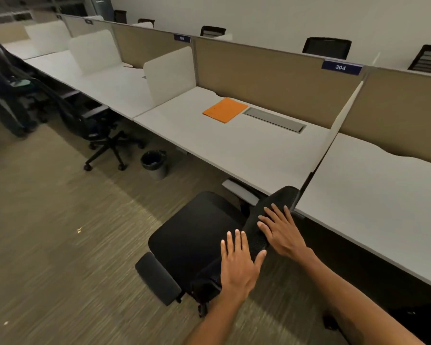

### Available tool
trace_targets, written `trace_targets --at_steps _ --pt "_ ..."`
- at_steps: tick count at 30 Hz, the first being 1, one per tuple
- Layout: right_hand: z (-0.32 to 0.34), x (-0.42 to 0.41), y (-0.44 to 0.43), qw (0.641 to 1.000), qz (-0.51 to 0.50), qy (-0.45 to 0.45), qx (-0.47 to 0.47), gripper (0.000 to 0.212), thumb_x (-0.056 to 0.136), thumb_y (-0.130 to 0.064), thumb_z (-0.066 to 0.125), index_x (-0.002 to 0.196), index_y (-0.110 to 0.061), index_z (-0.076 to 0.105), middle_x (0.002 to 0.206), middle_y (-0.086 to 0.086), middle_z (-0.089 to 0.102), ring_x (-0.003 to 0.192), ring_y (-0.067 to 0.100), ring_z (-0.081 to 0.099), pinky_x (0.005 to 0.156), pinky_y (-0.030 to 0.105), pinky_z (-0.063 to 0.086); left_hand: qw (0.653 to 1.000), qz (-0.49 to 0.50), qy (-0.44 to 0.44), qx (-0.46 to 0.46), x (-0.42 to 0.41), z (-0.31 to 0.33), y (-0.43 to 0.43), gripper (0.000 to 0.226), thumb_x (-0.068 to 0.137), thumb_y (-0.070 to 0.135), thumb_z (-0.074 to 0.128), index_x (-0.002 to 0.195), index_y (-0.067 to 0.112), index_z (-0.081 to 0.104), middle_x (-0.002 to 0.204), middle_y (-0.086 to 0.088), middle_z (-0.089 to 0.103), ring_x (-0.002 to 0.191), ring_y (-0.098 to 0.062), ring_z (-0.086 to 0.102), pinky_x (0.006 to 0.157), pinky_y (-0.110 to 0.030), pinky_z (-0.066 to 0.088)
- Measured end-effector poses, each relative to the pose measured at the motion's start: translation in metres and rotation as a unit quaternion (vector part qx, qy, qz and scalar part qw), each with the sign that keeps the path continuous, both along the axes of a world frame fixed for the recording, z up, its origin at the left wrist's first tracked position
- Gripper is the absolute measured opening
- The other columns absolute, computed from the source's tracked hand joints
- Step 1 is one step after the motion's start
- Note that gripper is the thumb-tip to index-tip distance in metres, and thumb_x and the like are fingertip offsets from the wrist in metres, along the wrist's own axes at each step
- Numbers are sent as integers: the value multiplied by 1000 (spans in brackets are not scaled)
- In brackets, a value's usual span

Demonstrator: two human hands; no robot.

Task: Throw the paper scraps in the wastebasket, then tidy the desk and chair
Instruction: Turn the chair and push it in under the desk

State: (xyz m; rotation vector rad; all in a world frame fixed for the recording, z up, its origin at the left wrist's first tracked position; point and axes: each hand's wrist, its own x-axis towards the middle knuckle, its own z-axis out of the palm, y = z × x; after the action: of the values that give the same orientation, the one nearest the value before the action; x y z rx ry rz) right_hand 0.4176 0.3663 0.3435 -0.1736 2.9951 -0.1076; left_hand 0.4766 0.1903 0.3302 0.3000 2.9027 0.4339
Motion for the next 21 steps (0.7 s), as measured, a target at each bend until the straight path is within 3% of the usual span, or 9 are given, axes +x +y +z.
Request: trace_targets --at_steps 8,11,15,18,21 --pt "-7 -14 -7 999 26 29 7 57 102 -54 11 141 -33 48 158 -3 34 152 19 10 124 46 -6 1000 -17 -9 2 -19 0 -13 100 87 80 0 158 12 13 162 -9 26 152 -27 16 125 -44 1" --pt "-6 -21 -13 998 49 33 -24 72 97 -62 2 132 -34 57 149 -5 49 148 16 26 123 40 -3 999 -28 -20 3 -22 -1 -22 98 88 80 5 157 12 17 160 -10 32 151 -28 22 125 -44 5" --pt "-4 -27 -22 997 76 21 -27 84 91 -69 -7 129 -35 59 143 -8 54 143 12 34 124 40 5 999 -45 -21 0 -28 -1 -38 97 88 80 7 157 13 20 159 -10 34 150 -27 25 125 -43 8" --pt "-3 -28 -34 996 79 19 -26 85 90 -71 -7 126 -35 62 138 -9 58 138 10 41 124 40 10 998 -42 -34 14 -30 3 -54 97 87 81 13 155 13 25 156 -10 39 147 -27 31 123 -43 20" --pt "0 -30 -50 995 96 10 -31 84 90 -72 -5 123 -36 63 132 -11 62 131 8 48 123 39 13 999 -26 -31 27 -32 6 -72 93 86 83 19 144 14 43 141 -8 54 133 -26 49 110 -42 41"
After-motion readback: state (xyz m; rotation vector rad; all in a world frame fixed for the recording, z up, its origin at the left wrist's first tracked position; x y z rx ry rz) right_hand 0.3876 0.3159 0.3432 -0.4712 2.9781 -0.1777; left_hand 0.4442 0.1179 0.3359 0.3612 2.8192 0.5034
